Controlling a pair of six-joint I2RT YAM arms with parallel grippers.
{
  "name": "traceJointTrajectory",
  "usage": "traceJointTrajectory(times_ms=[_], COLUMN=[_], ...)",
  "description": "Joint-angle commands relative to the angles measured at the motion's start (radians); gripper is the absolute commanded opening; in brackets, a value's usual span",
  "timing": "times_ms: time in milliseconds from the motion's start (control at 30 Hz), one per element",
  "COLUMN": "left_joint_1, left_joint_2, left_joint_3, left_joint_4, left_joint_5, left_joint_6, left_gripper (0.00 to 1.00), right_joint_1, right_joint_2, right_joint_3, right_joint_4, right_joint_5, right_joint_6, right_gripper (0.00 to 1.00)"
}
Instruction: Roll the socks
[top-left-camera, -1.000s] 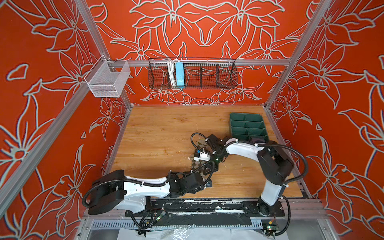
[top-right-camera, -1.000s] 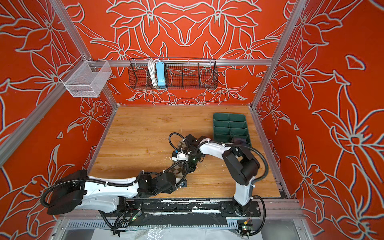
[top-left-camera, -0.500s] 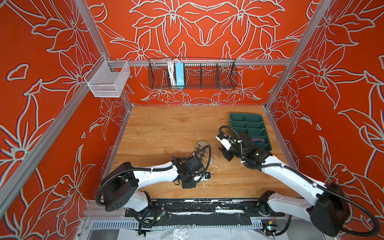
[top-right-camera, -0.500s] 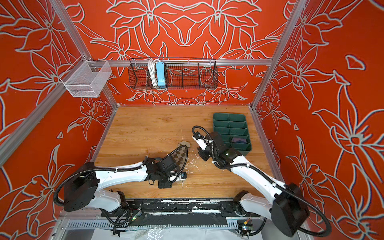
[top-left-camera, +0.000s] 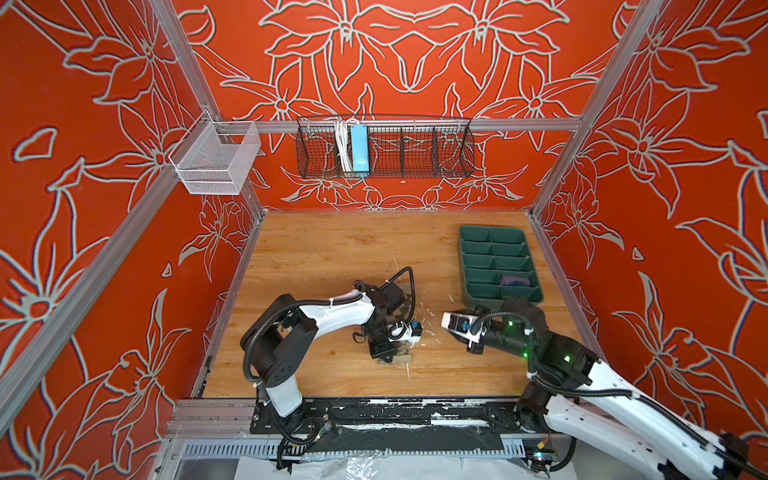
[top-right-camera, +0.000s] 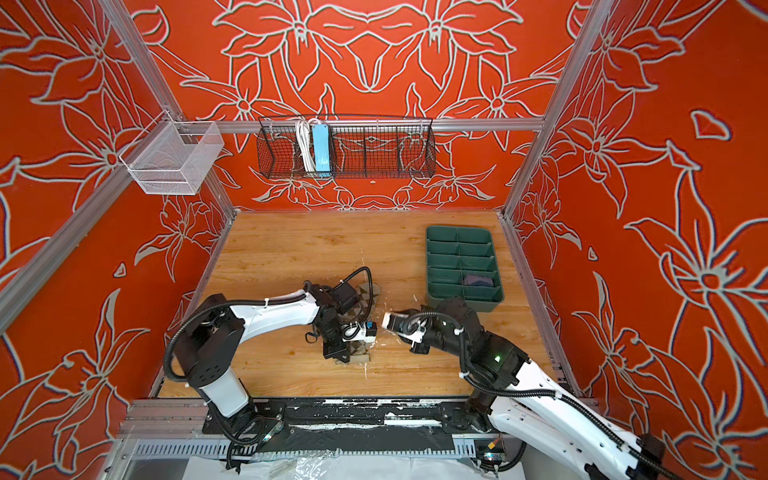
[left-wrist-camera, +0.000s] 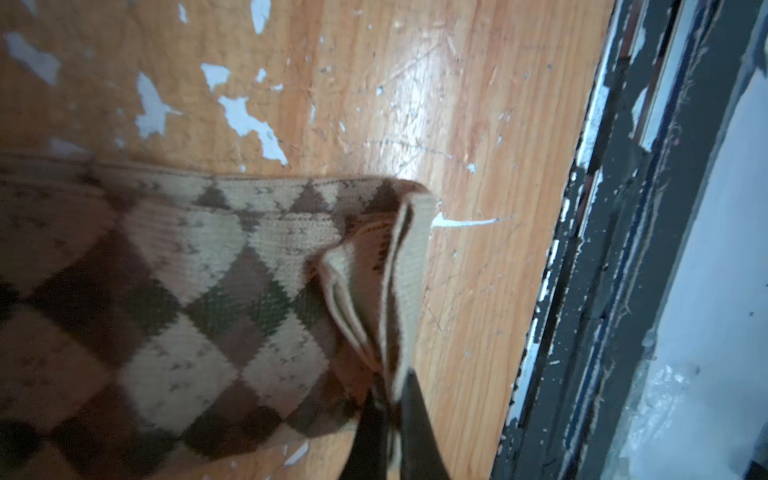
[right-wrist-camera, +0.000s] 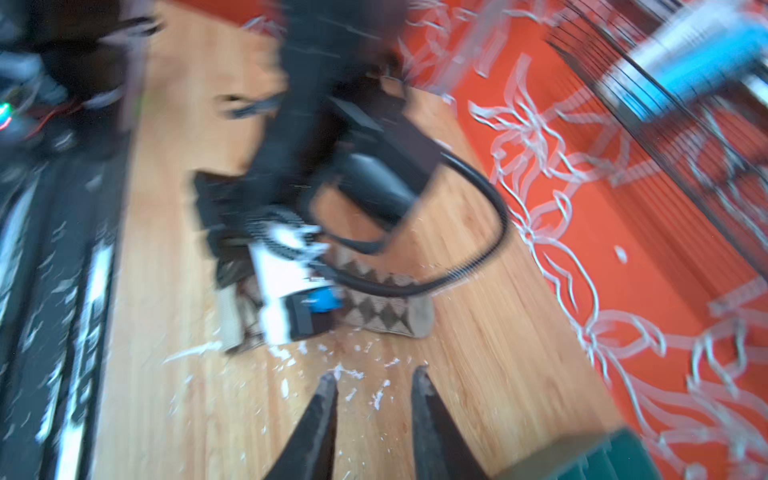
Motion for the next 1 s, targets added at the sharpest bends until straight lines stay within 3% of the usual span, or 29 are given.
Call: traceJointTrajectory(times_ms=[0,133,300,500,733,967], left_joint_1=[0.024,0.052,0.062,0.064,0.065,0.065], left_joint_2=[0.068,0.130,0.158,0.158,0.157,0.148], left_joint_3=[0.064,0.117,0.147,0.148,0.149,0.148], left_joint_4=[-0.111,-0.145,-0.160,-0.159,-0.157,-0.153], left_joint_5=[0.092,0.109,0.116,0.116,0.116,0.120], left_joint_6=[0.028,0.024,0.025,0.026,0.024,0.026], left_gripper=[0.00,0.00,0.00,0.00,0.00,0.00], right_joint_1=[0.137,0.331,0.484,0.486,0.444,0.426], right_joint_2=[0.024,0.126,0.312,0.538,0.779,0.876], right_joint_3=[-0.028,-0.073,-0.158,-0.222,-0.189,-0.163], right_joint_4=[-0.151,-0.107,0.175,0.571,0.751,0.744], right_joint_5=[0.130,0.279,0.411,0.480,0.557,0.512], right_joint_6=[-0.207,-0.236,-0.245,-0.249,-0.204,-0.198], right_gripper=[0.34,0.37,0.40,0.44,0.43,0.35])
